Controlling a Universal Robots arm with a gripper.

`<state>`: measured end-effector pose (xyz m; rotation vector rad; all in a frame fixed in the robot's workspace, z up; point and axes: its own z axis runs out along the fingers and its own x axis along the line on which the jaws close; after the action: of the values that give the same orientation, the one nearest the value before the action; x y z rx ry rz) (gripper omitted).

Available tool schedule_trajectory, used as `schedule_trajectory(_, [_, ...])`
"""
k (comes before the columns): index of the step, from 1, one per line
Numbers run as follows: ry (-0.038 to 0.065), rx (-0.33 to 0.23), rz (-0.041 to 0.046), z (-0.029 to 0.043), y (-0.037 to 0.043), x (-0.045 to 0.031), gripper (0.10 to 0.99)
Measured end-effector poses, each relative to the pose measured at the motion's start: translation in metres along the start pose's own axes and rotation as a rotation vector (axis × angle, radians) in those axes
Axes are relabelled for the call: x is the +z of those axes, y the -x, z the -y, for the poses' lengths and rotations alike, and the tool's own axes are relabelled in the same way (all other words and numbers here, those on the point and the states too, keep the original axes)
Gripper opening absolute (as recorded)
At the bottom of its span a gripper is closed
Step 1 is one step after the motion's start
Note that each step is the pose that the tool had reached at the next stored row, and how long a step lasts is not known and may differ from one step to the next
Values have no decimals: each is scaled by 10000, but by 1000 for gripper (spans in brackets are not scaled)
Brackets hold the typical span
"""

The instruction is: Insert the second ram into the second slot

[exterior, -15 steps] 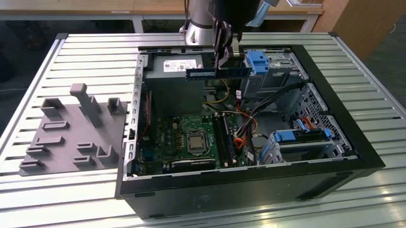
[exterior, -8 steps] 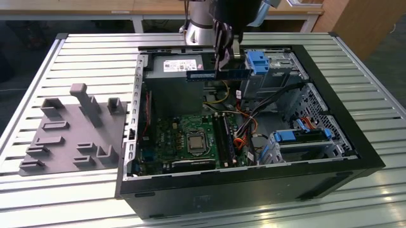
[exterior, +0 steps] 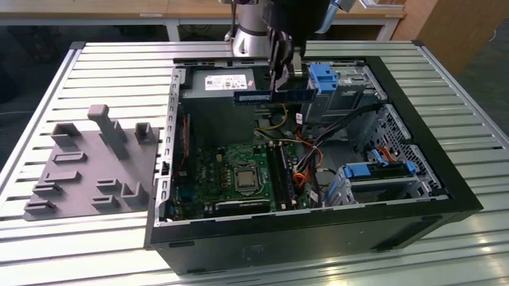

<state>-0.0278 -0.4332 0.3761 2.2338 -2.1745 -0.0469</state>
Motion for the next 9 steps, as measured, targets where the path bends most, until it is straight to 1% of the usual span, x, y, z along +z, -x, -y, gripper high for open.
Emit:
schedule_trajectory(4, [0,-1,-6,-1,-32,0,137])
schedule_trajectory(9, [0,0,-22,-2,-94,1,137])
